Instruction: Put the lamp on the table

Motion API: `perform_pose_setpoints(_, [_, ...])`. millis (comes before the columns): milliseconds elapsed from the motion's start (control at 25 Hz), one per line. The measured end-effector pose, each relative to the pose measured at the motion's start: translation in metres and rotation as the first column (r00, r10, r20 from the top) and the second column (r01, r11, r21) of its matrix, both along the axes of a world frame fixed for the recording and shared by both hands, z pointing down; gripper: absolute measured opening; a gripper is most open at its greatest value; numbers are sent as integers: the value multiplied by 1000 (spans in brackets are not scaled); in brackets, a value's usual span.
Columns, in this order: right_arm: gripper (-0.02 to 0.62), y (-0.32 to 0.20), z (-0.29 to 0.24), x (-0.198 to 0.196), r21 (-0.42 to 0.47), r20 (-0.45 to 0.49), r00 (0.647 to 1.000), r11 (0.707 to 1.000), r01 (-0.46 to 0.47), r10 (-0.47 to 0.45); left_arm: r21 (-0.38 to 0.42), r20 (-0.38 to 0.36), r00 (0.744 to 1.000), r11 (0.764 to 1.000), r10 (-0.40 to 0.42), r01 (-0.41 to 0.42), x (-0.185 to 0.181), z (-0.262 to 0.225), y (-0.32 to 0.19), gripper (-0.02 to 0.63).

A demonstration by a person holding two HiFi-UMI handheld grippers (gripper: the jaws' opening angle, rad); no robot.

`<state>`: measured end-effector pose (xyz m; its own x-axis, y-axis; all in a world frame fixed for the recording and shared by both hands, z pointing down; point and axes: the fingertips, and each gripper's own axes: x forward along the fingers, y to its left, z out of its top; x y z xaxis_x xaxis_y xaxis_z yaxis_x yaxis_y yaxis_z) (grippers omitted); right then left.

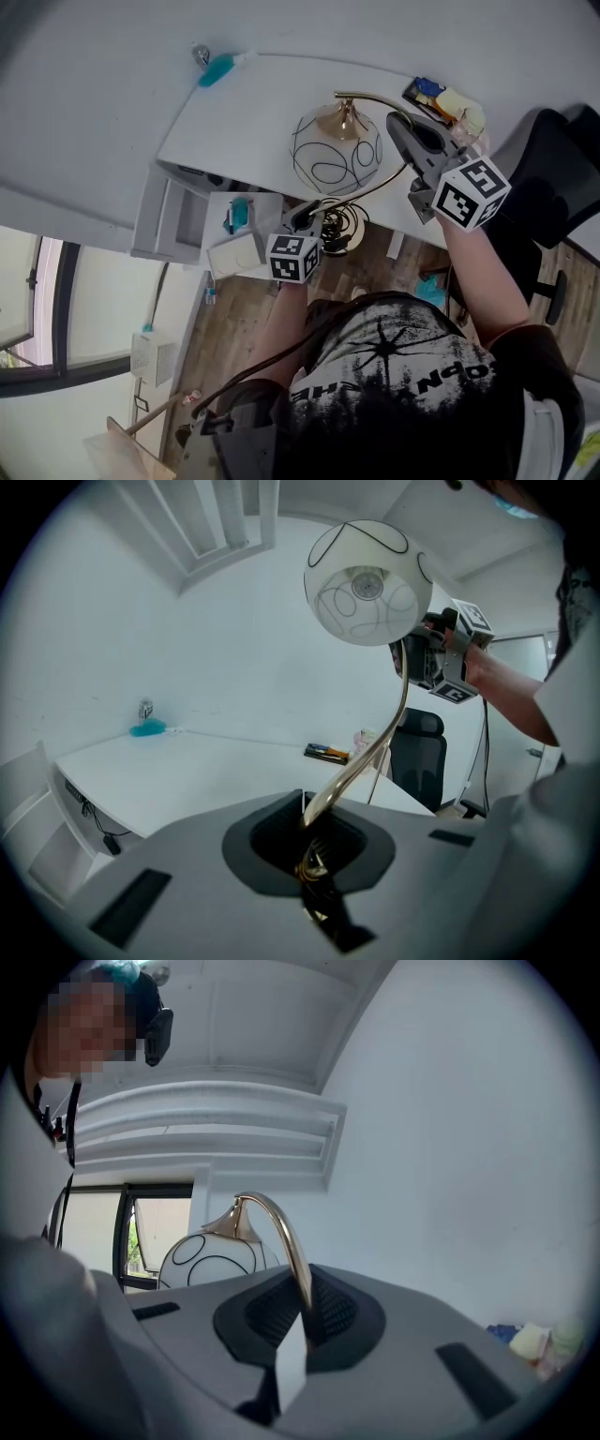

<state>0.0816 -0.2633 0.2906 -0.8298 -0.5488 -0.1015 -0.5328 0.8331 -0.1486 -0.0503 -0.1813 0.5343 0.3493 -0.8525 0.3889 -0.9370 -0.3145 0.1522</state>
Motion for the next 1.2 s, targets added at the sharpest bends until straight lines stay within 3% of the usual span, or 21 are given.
perform_pose_setpoints(680, [17, -53, -7, -24, 25, 5, 1000, 1000, -16, 16, 11, -39, 999, 1000, 17, -17, -19, 1, -60, 15])
perform_pose_setpoints(1200, [17, -115, -2, -60, 39, -29, 994, 994, -101, 103, 22, -52, 994, 995, 101, -100, -55, 8, -136, 15])
